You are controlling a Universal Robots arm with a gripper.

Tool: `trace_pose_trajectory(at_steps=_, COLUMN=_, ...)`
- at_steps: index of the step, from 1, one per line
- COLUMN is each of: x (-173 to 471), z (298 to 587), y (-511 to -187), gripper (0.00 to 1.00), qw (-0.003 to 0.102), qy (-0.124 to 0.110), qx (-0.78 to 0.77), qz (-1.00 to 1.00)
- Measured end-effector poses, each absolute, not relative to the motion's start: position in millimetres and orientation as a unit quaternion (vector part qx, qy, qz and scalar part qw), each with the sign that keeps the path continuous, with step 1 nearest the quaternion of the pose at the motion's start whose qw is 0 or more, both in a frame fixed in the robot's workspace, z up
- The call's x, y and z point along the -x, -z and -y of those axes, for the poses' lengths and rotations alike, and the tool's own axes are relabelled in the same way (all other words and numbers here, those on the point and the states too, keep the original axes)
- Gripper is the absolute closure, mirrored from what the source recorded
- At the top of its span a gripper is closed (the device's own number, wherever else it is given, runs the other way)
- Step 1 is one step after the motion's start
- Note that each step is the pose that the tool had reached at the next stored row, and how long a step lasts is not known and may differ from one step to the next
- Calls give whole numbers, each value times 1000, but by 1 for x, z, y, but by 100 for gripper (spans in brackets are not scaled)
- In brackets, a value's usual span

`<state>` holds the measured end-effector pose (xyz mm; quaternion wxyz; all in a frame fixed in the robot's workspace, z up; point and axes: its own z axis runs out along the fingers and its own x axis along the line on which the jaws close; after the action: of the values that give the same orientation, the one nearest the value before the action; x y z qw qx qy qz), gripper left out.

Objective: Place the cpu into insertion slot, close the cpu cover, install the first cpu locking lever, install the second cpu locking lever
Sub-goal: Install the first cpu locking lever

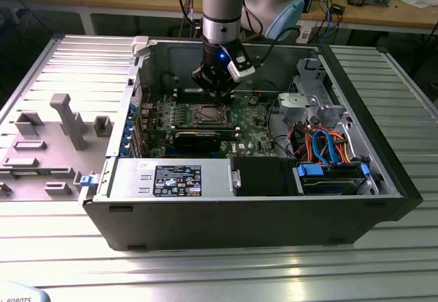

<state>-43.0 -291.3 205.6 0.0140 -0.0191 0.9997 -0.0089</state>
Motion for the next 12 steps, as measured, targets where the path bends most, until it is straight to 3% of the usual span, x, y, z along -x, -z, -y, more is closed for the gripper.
trace_pose_trajectory(at_steps=6, x=43, z=291, y=-202, gripper=89, qw=14, qy=13, qx=19, qz=-1000)
trace_pose_trajectory(at_steps=12, x=43, z=291, y=-202, gripper=89, qw=14, qy=-3, qx=19, qz=-1000)
